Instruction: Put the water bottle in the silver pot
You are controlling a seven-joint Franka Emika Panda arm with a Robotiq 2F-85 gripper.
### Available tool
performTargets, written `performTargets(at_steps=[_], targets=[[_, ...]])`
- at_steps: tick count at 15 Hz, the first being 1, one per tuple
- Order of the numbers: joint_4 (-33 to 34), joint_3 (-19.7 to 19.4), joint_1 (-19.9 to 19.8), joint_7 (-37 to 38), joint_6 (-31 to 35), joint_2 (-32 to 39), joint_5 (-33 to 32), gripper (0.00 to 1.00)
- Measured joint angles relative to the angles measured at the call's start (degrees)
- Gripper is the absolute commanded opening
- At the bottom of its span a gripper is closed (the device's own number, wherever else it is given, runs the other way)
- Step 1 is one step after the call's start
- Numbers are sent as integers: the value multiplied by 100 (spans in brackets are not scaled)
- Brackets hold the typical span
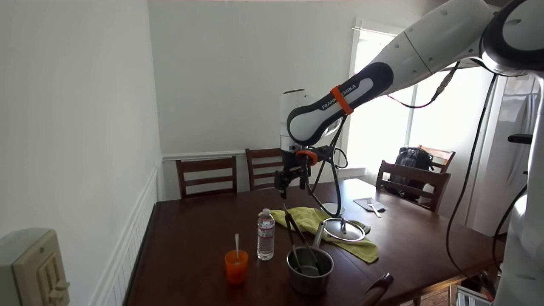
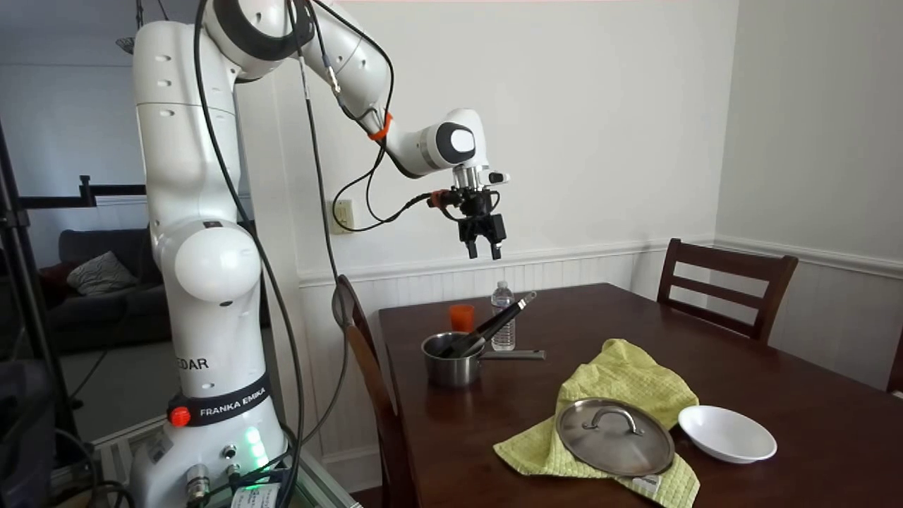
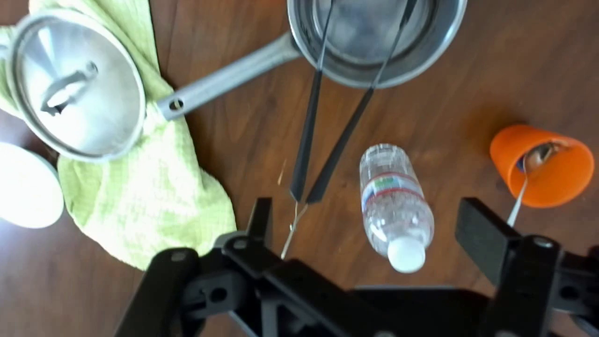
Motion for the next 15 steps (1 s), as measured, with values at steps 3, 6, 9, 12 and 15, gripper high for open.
performTargets(at_steps=[3,6,9,12,15], targets=[[118,-122,-26,-503,1192,292,295,100],[346,-126,-50,-1248,1765,695,1137,100],[651,-69,-64,-1701,1626,1110,1847,98],[946,-53,-83,-1793,1375,1458,2117,87],[1200,-75,-102,-1713,1049,1726,2123,77]])
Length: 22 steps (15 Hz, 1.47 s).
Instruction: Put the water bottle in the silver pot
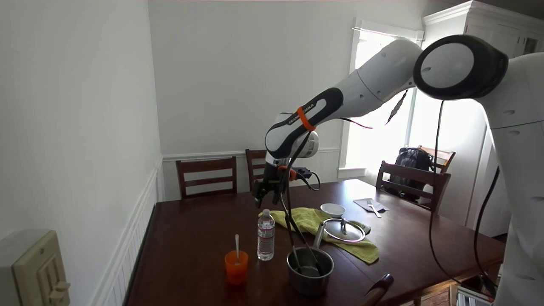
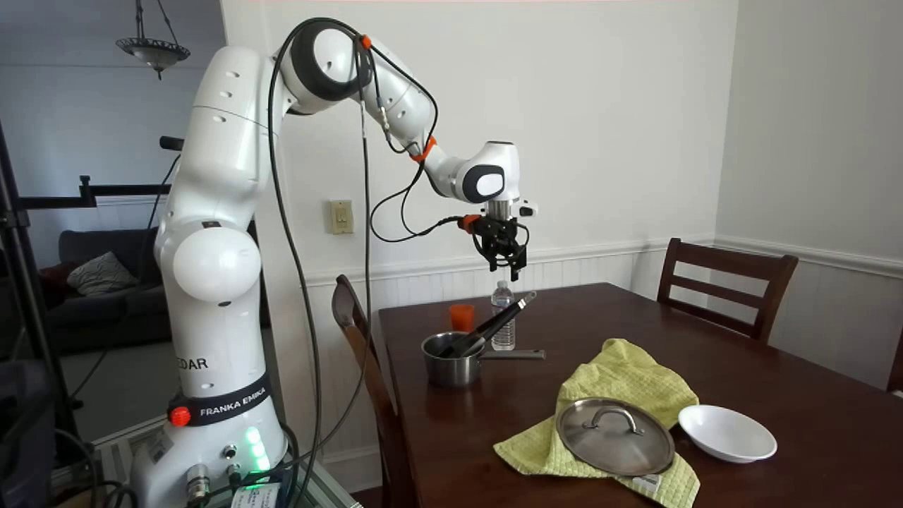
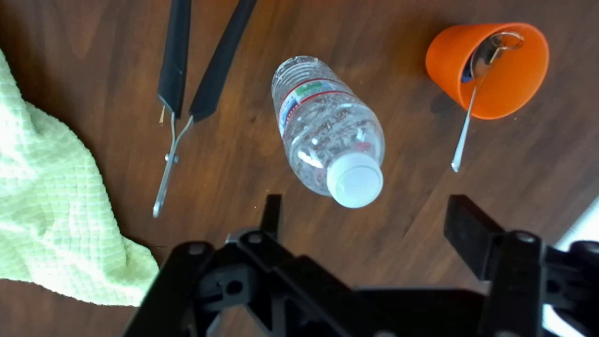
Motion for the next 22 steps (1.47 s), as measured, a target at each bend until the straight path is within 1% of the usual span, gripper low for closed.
performTargets(at_steps=[1,4,5,6,7,8,9,11,12,13,14,15,16,17,19,22], targets=[[72,-10,0,47,-124,73,0,79],[259,-17,6,200,-459,234,-6,71],[304,-17,12,243,-529,267,-8,70],[349,-17,17,279,-593,293,-9,67],[392,-17,22,309,-647,317,-12,67],[430,-17,27,335,-681,339,-13,61],[460,-17,32,356,-687,358,-20,62],[509,-18,42,384,-687,386,-43,56],[533,-18,46,396,-687,398,-51,54],[558,-19,53,412,-687,412,-69,50],[573,-24,62,447,-687,424,-96,51],[581,-33,78,488,-687,437,-139,46],[584,-45,100,533,-687,448,-193,36],[585,-56,122,594,-687,455,-260,24],[587,-76,164,707,-687,463,-389,8],[590,-119,220,866,-690,463,-601,8]])
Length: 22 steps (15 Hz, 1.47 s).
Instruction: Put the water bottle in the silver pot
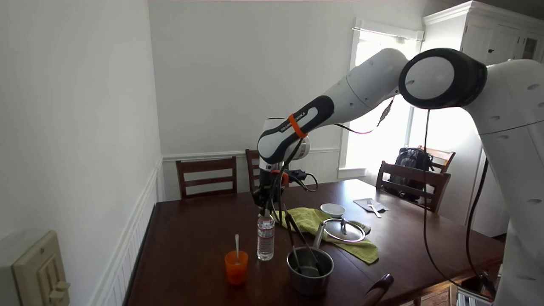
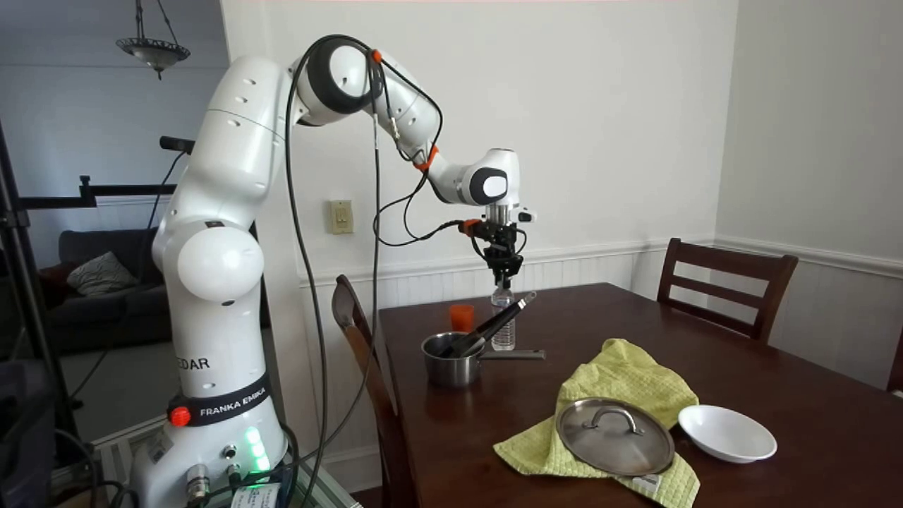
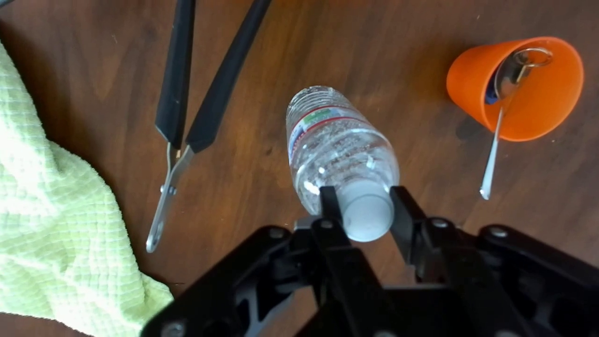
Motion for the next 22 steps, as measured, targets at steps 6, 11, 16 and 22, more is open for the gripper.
performTargets(at_steps=[6,11,16,22], targets=[[-181,27,304,152,-109,-222,-307,8],[-960,223,658,149,-351,-1283,-389,8],[-1710,325,686,248,-1060,-2665,-372,8],[-2712,317,512,802,-1489,-4369,-317,8]])
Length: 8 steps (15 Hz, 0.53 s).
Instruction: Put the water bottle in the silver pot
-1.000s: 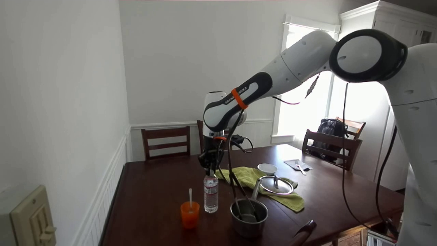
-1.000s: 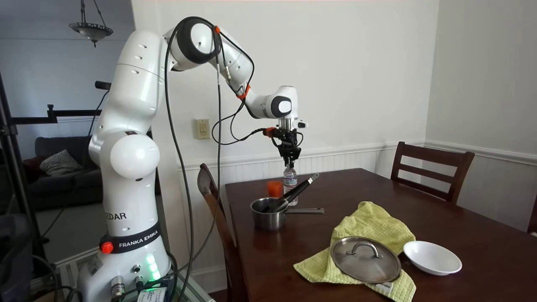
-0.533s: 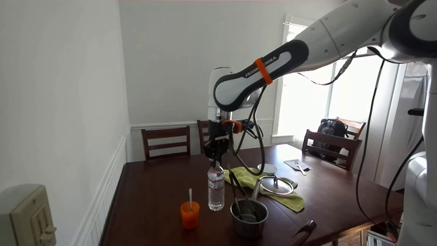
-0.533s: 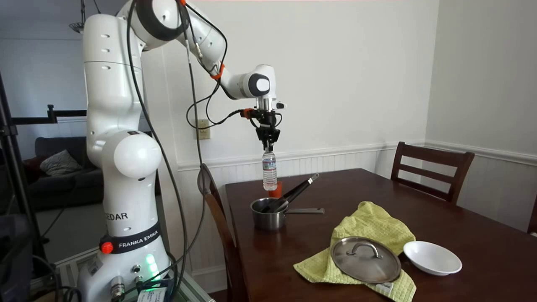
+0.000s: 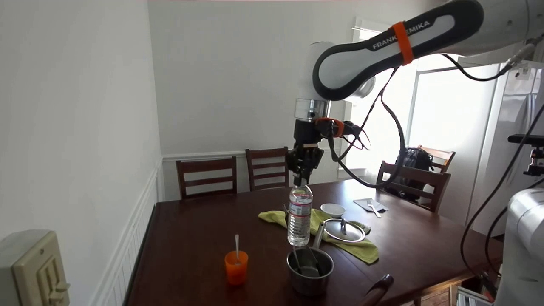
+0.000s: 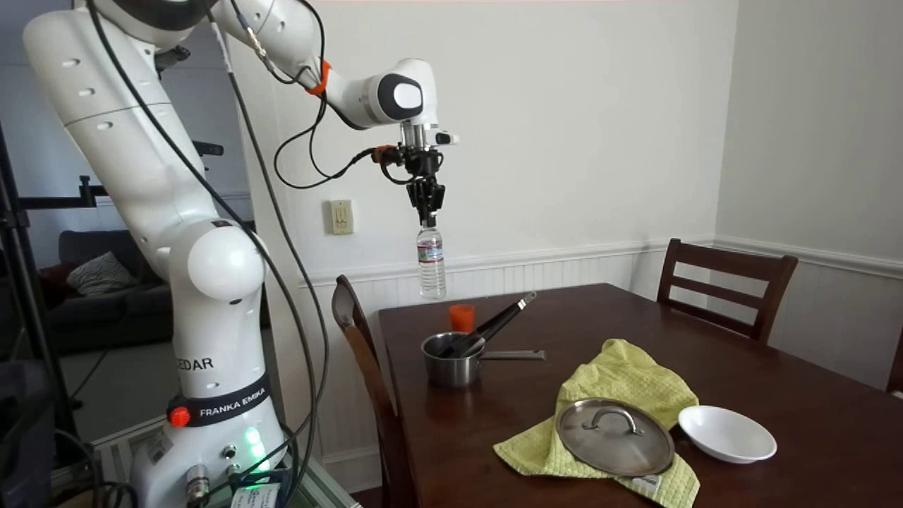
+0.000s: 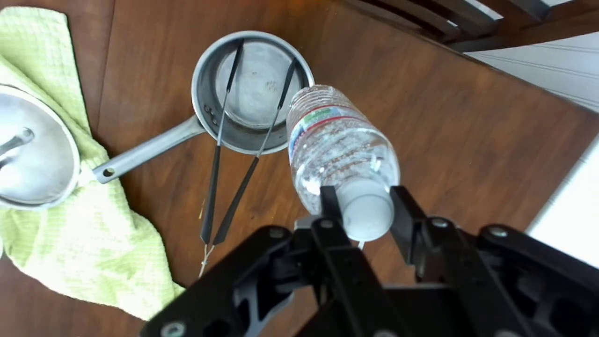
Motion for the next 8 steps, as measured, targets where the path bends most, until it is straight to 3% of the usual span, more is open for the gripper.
performTargets(at_steps=[4,8], targets=[[-488,-168,-353,104,90,-594,187,8],[-742,-473,-624,-30,376,-536,464,8]])
